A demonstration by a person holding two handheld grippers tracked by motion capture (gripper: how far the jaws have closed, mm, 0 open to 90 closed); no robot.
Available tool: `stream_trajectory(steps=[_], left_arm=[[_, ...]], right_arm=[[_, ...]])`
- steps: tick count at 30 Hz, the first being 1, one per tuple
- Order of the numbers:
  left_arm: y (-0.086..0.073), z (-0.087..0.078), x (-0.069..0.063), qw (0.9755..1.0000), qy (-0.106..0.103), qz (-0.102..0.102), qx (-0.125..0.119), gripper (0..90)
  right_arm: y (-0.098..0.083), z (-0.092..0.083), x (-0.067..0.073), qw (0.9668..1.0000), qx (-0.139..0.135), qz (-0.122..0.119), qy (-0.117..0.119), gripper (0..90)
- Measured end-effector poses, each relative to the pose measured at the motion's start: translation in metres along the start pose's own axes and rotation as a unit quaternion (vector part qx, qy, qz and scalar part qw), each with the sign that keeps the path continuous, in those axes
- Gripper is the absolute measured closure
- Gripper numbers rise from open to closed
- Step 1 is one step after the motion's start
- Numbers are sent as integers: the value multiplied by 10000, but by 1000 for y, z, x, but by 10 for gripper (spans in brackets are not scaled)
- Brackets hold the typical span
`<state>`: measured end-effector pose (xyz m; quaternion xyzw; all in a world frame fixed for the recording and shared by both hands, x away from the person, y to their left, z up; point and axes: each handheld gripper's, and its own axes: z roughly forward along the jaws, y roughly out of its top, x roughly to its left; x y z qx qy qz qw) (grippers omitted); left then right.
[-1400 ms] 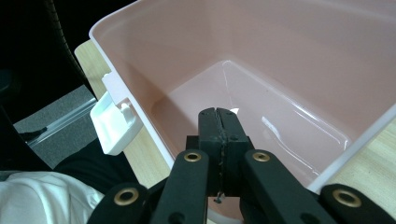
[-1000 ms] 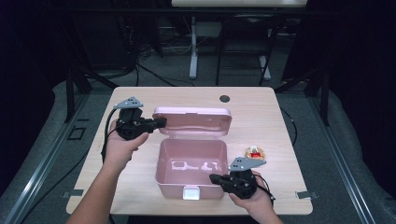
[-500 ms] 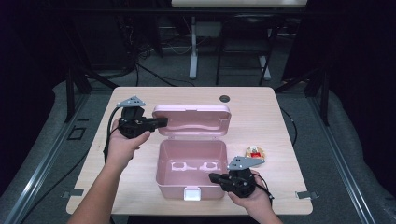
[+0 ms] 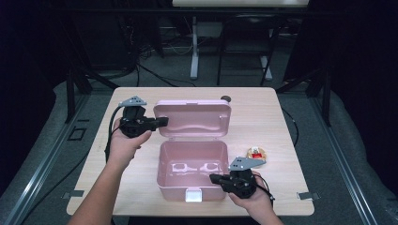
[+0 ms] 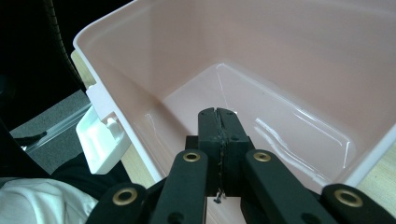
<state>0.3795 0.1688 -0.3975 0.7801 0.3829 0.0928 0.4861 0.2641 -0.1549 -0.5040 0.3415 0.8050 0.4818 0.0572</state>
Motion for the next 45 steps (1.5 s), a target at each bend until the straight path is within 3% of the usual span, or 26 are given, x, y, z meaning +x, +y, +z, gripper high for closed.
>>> stream_trajectory(steps=[24, 35, 45], left_arm=[[-13, 6, 4, 9999, 16, -51, 115, 872], [-34, 9, 6, 9997, 1, -113, 234, 788], [-60, 8, 8, 9993, 137, -172, 291, 683]], right_arm=[[0, -1, 0, 10000, -15, 26, -30, 900], [-1, 0, 1, 10000, -37, 36, -25, 900], [-1, 0, 1, 10000, -59, 76, 1, 880]])
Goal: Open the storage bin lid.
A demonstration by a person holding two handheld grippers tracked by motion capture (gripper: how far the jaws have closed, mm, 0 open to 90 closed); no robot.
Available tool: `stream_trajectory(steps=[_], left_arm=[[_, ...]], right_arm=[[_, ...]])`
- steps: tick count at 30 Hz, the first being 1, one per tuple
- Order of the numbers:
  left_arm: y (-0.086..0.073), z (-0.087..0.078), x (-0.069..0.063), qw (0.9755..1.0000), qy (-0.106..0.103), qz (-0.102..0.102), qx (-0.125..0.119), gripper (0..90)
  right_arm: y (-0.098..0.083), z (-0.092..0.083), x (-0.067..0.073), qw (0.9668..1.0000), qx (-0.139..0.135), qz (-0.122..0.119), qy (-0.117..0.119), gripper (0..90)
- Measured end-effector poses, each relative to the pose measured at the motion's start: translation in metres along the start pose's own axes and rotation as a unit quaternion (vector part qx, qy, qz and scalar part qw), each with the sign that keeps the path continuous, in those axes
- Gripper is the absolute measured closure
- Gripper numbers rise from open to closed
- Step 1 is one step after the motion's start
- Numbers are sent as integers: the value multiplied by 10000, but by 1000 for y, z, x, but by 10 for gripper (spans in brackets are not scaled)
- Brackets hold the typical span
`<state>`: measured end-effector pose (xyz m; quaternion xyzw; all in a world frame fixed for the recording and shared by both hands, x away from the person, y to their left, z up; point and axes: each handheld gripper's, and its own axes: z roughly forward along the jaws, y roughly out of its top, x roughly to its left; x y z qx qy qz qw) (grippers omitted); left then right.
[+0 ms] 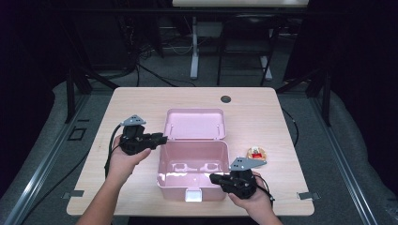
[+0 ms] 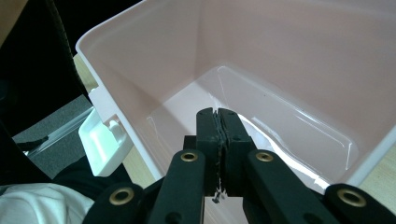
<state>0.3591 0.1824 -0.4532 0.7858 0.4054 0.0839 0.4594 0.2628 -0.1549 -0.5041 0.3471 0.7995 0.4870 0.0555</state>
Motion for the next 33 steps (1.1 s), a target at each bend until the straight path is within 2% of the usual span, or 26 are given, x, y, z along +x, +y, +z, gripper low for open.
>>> stream_trajectory(steps=[6, 11, 15, 23, 33], left_arm=[[-13, 4, 6, 9999, 37, -93, 91, 673], [-18, 7, 6, 9998, 61, -131, 150, 717], [-19, 9, 5, 9996, 147, -78, 206, 779], [-16, 14, 5, 9995, 239, -103, 164, 818], [-13, 19, 7, 9995, 257, -156, 135, 851]], right_arm=[[0, 0, 0, 10000, 0, 5, -2, 879], [0, 0, 0, 10000, -1, 11, -5, 879], [0, 0, 0, 10000, -8, 15, -4, 877], [0, 0, 0, 10000, -21, 22, -6, 874], [0, -1, 0, 10000, -43, 28, -25, 874]])
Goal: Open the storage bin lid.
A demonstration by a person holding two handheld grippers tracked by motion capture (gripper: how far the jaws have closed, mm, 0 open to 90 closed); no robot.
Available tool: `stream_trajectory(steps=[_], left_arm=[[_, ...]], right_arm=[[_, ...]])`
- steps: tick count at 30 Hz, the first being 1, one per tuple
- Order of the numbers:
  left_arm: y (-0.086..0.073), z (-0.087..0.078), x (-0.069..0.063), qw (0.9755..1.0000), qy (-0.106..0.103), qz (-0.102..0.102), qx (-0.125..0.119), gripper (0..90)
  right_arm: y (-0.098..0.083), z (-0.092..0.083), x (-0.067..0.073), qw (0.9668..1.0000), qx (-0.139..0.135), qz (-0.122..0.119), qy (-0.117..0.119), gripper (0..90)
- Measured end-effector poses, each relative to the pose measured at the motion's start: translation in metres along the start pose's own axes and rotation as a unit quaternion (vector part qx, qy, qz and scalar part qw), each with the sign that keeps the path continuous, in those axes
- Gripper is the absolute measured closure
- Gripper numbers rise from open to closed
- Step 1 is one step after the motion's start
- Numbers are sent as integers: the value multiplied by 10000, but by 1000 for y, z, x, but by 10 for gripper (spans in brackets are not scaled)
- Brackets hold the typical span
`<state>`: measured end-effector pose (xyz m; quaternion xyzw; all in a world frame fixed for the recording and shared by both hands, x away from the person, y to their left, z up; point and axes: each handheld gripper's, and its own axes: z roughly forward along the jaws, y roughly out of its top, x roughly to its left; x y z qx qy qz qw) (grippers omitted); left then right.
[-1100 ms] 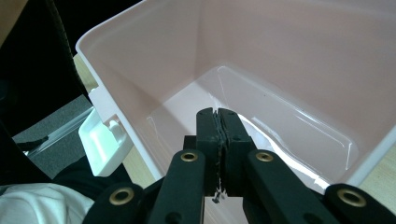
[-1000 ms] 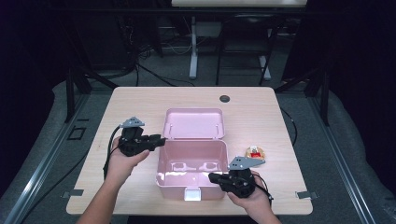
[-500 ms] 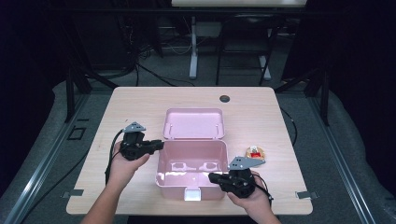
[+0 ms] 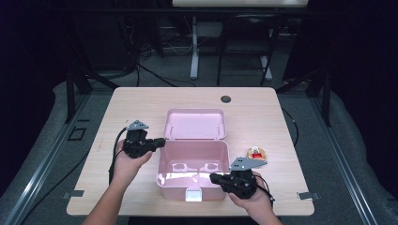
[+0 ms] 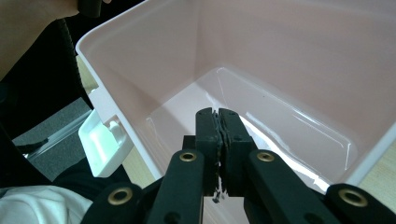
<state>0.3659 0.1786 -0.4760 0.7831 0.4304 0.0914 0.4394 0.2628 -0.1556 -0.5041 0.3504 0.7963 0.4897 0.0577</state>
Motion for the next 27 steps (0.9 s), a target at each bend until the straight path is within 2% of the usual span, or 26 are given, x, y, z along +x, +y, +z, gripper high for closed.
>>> stream_trajectory(steps=[14, 22, 27], left_arm=[[-1, 1, 3, 9999, -81, -40, -79, 851], [-1, -2, 3, 9999, -109, -51, -118, 836], [0, -13, 2, 9996, -147, -43, -244, 771]], right_arm=[[1, -1, 1, 10000, -52, 4, -22, 848], [9, -16, -1, 9996, -274, 13, -78, 799], [14, -26, -6, 9992, -347, 27, -184, 762]])
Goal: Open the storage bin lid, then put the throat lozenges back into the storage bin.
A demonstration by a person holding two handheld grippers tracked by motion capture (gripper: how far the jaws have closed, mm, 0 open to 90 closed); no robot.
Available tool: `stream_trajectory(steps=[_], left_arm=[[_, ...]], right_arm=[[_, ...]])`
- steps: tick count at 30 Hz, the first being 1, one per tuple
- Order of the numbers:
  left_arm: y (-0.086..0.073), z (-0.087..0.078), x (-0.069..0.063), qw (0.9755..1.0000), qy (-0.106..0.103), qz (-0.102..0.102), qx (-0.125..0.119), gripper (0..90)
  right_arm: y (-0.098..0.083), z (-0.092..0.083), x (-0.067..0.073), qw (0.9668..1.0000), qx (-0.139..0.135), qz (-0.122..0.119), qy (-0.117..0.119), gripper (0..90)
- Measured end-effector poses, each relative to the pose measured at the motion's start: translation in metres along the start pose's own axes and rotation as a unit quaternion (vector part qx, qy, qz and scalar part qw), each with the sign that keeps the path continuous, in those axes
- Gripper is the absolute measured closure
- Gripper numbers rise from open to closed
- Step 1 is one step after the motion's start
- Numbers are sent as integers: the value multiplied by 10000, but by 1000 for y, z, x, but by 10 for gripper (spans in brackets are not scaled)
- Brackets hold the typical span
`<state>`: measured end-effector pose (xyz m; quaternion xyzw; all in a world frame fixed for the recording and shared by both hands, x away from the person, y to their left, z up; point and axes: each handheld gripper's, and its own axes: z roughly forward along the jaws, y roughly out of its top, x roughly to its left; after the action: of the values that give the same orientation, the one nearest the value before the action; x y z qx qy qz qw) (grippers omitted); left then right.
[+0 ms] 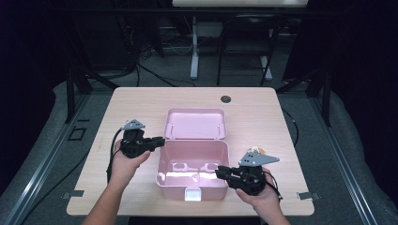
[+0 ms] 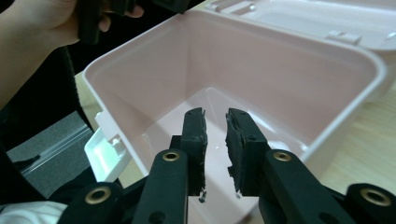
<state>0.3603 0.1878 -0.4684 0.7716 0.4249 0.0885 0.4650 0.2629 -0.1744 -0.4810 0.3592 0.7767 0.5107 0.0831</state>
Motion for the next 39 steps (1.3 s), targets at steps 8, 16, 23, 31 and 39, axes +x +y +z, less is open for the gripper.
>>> stream_trajectory(steps=[8, 16, 23, 31, 39], left_arm=[[-1, -14, -6, 9997, -31, 260, 22, 632], [-3, -25, -3, 9980, -64, 606, 175, 508], [-4, -32, 3, 9989, -108, 462, 27, 439], [-4, -33, 0, 9974, 155, 644, 291, 424], [-2, -38, -2, 9977, 108, 583, 332, 381]], right_arm=[[17, -18, -15, 9996, -166, 66, -232, 674], [23, -22, -28, 9980, 123, -157, -598, 556], [25, -23, -41, 9965, 236, -49, -799, 493], [29, -22, -57, 9941, 421, -42, -997, 454], [36, -23, -74, 9897, 777, 191, -1190, 377]])
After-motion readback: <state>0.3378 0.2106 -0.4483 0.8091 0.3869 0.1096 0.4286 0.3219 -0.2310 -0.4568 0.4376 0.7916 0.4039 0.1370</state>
